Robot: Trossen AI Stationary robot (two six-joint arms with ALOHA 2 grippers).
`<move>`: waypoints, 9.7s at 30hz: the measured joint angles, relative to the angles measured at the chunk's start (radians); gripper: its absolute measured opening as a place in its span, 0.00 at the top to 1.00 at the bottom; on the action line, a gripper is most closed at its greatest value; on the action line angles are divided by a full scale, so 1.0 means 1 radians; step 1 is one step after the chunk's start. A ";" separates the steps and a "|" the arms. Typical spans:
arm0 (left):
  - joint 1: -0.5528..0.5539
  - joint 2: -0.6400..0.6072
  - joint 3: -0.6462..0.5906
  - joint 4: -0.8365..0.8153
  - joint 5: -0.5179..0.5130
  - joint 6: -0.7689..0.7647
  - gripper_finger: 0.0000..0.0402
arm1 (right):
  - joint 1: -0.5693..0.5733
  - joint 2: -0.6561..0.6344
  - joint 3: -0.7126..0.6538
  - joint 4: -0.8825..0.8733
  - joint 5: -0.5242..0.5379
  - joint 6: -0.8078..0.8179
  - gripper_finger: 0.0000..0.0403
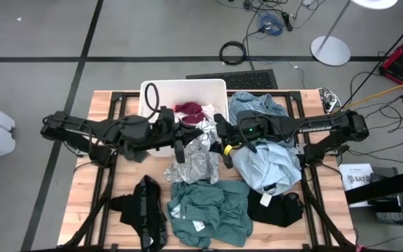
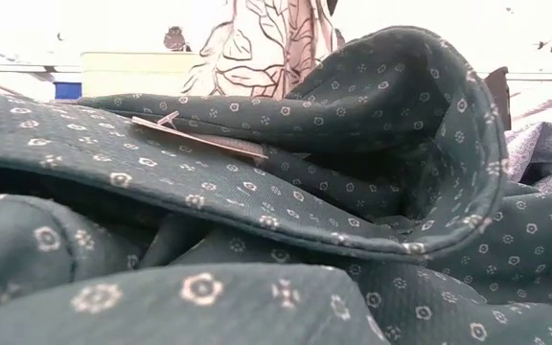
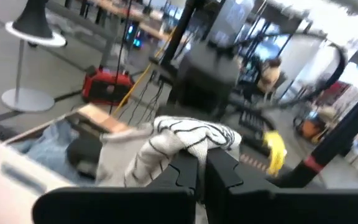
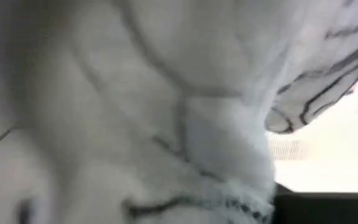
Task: Sort clothes
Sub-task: Put the white polo shirt into the white laundry organizer, then fold the green polo shirt
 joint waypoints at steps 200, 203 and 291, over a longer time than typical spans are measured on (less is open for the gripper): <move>-0.338 0.108 -0.299 -0.598 0.094 -0.025 0.57 | 0.460 0.242 -0.265 -0.118 0.323 -0.063 0.48; -0.351 0.108 -0.299 -0.597 0.073 -0.066 0.57 | 0.486 0.259 -0.265 -0.086 0.444 -0.098 0.48; -0.440 0.256 -0.299 -0.297 -0.169 -0.447 0.57 | 0.483 -0.201 -0.361 -0.735 0.502 -0.068 0.56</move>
